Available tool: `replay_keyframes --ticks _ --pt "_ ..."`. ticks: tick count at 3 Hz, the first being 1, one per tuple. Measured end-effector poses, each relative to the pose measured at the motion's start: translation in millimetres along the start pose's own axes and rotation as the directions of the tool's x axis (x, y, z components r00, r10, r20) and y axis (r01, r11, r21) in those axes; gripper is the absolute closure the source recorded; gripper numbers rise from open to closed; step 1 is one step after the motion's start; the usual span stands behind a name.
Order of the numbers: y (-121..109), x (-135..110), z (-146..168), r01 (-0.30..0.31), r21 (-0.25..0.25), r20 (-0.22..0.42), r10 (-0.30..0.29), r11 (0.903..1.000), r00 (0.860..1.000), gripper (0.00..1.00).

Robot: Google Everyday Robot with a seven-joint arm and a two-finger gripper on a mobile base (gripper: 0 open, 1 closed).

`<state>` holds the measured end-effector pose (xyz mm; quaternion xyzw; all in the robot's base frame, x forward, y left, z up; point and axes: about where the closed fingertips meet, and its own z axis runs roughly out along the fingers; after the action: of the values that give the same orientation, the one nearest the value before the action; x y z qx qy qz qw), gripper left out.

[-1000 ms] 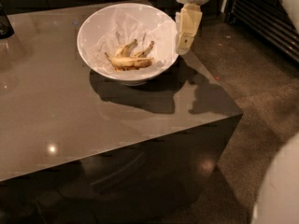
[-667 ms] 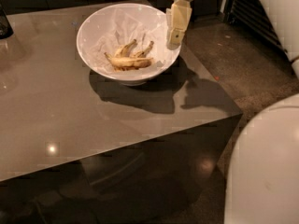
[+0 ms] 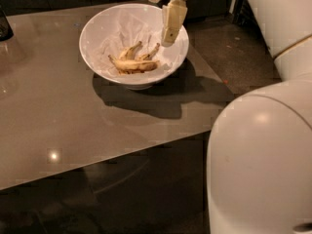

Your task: Pick banana from white bowl

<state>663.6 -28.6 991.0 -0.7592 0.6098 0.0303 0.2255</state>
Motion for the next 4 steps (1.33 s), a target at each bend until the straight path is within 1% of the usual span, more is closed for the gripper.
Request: replay_keyframes --ticks 1,2,3,4 --pt "-4 -8 13 0.005 -0.024 0.016 -0.005 0.9997 1.000 0.24" --pt "-3 -12 26 -0.002 -0.051 0.026 0.003 0.9987 1.000 0.24" --pt "0 -15 40 -0.026 -0.080 0.048 0.030 0.9964 0.998 0.32" --pt "3 -17 49 -0.051 -0.106 0.059 0.058 0.9930 0.997 0.30"
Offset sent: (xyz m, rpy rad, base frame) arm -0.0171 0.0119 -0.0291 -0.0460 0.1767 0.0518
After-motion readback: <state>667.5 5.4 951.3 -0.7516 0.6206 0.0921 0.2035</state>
